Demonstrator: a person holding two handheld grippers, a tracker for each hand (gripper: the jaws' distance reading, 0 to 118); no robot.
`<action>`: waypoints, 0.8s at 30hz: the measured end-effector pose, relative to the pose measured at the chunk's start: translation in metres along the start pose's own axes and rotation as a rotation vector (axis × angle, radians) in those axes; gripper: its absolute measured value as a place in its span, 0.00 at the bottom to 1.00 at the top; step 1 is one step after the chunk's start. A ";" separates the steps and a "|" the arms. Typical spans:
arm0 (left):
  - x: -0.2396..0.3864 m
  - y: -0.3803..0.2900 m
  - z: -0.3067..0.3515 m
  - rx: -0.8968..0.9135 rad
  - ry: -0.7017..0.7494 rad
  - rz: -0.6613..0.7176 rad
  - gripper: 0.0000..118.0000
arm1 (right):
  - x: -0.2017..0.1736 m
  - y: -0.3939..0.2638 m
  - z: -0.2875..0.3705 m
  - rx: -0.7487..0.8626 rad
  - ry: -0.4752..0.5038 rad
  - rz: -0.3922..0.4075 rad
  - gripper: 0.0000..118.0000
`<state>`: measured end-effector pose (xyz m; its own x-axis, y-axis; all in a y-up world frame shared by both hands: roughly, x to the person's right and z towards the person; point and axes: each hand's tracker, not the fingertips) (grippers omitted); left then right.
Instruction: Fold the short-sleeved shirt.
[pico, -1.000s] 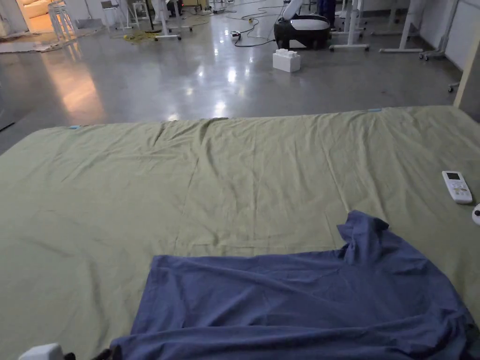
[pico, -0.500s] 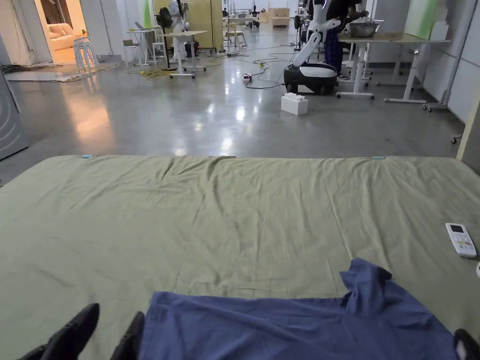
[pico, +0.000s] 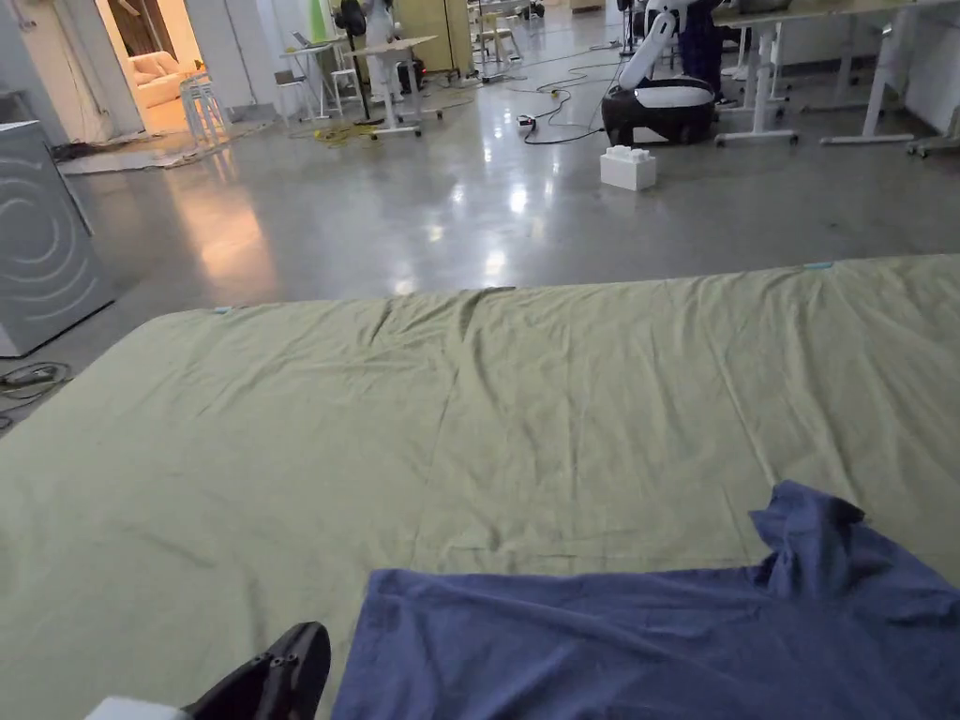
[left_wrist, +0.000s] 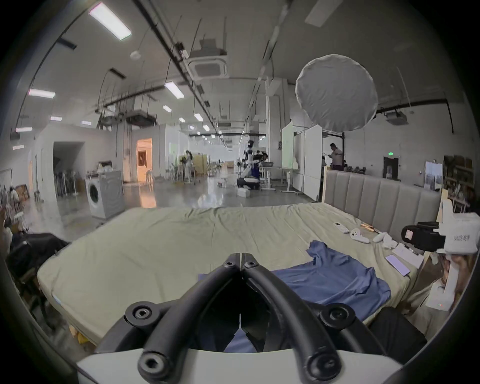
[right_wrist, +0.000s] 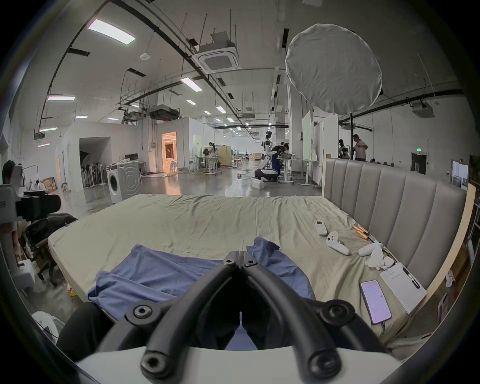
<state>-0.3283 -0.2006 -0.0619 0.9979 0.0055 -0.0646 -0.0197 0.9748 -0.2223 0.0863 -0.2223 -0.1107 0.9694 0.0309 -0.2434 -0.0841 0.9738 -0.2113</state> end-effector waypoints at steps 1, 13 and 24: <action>-0.005 0.000 -0.017 -0.021 0.004 0.009 0.00 | 0.002 0.000 -0.002 0.011 0.007 0.007 0.00; -0.074 -0.072 -0.314 -0.580 -0.009 0.127 0.77 | 0.039 -0.032 -0.031 -0.187 -0.040 -0.037 0.00; -0.075 -0.117 -0.380 -0.768 0.124 0.108 0.31 | 0.069 -0.056 -0.034 -0.292 -0.152 -0.128 0.00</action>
<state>-0.4248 -0.3997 -0.4008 0.9748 0.0224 -0.2218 -0.1982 0.5426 -0.8163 0.1501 -0.2827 -0.1480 0.9977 -0.0331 -0.0586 -0.0005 0.8670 -0.4983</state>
